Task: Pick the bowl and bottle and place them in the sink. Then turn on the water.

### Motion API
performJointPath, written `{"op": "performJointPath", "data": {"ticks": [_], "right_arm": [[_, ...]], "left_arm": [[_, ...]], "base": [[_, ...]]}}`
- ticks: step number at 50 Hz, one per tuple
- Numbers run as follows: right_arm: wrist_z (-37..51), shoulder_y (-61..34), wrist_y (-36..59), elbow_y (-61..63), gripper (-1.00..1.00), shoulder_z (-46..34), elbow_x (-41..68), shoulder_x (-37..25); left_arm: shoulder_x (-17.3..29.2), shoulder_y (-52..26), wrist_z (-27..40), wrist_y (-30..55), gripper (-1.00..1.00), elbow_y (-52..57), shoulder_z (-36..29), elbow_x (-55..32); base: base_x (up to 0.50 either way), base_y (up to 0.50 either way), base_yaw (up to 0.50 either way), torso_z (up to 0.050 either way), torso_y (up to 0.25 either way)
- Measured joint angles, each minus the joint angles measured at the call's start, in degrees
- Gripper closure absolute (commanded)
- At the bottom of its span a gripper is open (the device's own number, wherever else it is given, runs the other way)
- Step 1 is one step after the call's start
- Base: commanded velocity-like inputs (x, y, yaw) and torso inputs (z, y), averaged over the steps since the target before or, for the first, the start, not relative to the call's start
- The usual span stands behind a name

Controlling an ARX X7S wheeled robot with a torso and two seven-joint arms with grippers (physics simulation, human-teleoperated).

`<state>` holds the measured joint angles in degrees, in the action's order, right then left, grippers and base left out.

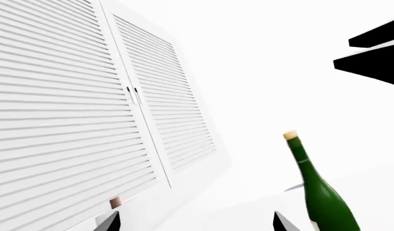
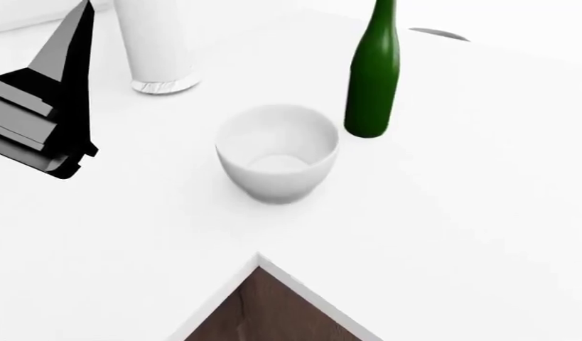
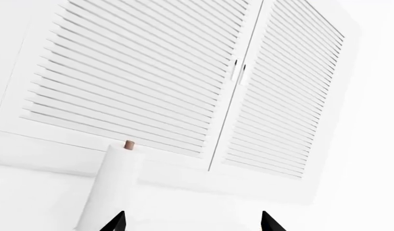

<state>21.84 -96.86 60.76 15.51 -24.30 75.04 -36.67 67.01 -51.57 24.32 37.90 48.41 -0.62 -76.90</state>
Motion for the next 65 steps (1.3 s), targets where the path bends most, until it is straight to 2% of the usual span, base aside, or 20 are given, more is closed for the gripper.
{"op": "performJointPath", "data": {"ticks": [32, 65], "right_arm": [[-0.38, 0.74, -0.88, 0.78, -1.00, -0.06, -0.10, -0.83], [-0.54, 1.67, -1.89, -1.05, -1.00, -1.01, -1.53, -0.57]], "left_arm": [[0.08, 0.20, 0.21, 0.15, -1.00, 0.39, 0.17, -0.11], [0.18, 0.52, 0.12, 0.19, -1.00, 0.56, 0.44, -0.40]], "base": [[0.15, 0.12, 0.00, 0.000, 0.001], [0.00, 0.00, 0.00, 0.000, 0.000]]}}
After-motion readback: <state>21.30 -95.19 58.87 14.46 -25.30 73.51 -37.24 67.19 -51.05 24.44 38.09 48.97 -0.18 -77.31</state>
